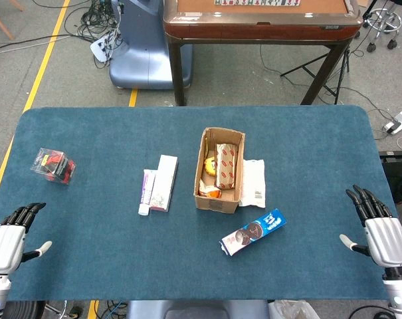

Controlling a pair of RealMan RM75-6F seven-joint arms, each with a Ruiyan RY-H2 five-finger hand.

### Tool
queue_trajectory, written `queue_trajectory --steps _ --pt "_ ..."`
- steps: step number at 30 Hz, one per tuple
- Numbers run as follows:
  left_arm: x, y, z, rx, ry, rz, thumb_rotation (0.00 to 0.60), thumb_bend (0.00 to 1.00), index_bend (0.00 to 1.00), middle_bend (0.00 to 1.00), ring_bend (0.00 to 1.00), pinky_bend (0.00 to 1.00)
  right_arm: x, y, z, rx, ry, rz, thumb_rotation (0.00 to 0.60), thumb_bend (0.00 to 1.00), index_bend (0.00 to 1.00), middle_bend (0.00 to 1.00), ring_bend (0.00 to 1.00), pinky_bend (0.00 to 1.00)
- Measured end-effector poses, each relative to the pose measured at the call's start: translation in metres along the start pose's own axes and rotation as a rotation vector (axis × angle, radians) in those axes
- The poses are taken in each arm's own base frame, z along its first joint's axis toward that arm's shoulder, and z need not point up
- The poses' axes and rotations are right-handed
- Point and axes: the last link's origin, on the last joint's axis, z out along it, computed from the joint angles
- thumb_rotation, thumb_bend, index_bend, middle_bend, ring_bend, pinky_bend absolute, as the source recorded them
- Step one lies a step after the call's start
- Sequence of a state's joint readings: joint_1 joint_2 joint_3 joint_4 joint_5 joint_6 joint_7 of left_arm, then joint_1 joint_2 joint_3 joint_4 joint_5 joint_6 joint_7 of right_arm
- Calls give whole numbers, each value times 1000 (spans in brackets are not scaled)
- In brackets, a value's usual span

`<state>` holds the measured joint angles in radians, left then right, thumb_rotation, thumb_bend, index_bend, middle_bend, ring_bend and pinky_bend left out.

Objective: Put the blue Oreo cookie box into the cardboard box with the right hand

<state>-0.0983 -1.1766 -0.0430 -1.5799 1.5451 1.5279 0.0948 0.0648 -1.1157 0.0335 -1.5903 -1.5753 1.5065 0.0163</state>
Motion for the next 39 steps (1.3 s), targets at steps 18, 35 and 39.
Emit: queue_trajectory --steps 18,35,39 --pt "3 -9 -1 33 -5 -5 600 108 216 253 242 394 -15 -23 32 101 -51 -59 600 0 247 226 101 204" --pt "19 -15 -3 32 41 -33 600 108 213 276 260 406 -53 -113 78 373 -267 -192 600 0 250 237 110 204" --pt "25 -19 -4 38 69 -36 600 109 213 276 260 406 -66 -124 77 412 -318 -206 600 0 250 237 110 204"
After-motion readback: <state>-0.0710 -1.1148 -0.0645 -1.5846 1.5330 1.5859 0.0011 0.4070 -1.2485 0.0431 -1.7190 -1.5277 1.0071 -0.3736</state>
